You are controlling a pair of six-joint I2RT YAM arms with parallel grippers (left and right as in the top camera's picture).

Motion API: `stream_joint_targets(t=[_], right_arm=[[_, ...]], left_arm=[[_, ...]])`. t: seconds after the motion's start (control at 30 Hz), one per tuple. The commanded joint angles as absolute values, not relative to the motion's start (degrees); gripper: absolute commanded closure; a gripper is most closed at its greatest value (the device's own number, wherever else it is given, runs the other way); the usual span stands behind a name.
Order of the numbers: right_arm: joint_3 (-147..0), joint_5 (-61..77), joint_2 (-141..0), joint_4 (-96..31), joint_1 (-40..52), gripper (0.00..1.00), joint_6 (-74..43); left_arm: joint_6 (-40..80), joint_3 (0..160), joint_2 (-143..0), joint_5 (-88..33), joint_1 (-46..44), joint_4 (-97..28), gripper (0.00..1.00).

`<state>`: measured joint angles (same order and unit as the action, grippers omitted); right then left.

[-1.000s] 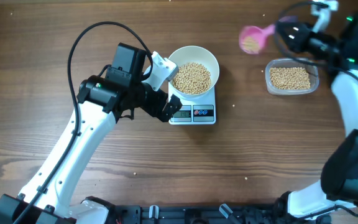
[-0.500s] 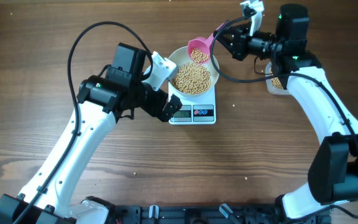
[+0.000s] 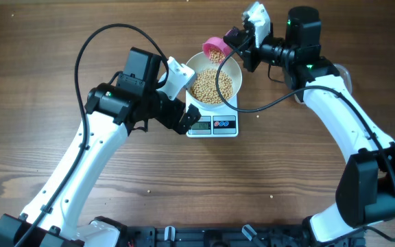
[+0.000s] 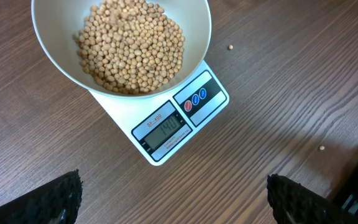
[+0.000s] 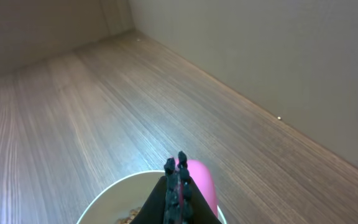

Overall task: Scoop item into bowl and weigh 150g on scale
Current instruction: 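Tilt the scoop with the right gripper to trickle soybeans into bowl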

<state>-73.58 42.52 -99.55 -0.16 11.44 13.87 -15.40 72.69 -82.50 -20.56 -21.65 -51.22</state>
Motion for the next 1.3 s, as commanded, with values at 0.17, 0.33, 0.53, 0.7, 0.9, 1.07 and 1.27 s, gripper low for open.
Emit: stream_joint_targets(t=[0.17, 0.33, 0.53, 0.7, 0.9, 1.07, 1.27], right_arm=[[-74.1, 41.7, -99.9, 0.0, 11.4, 0.96, 14.8], [-74.1, 41.7, -99.9, -0.1, 11.4, 0.96, 14.8], [-74.1, 41.8, -99.9, -0.1, 11.4, 0.96, 14.7], [-74.1, 41.8, -99.9, -0.2, 11.4, 0.96, 13.5], [-74.1, 42.4, -99.9, -0.3, 11.2, 0.96, 7.3], [-74.1, 48.4, -99.9, -1.3, 11.2, 0.96, 12.6], [-74.1, 43.1, -99.9, -1.3, 11.2, 0.96, 9.9]], left_arm=[[-16.3, 73.3, -82.3, -21.4, -21.7, -51.1, 0.00], [-16.3, 73.3, -82.3, -21.4, -21.7, -51.1, 0.00], [-16.3, 73.3, -82.3, -21.4, -21.7, -51.1, 0.00], [-16.3, 73.3, -82.3, -21.4, -21.7, -51.1, 0.00], [-16.3, 73.3, -82.3, -21.4, -21.7, -51.1, 0.00], [-16.3, 73.3, -82.3, -21.4, -21.7, -51.1, 0.00], [-16.3, 73.3, -82.3, -21.4, -21.7, -51.1, 0.00]])
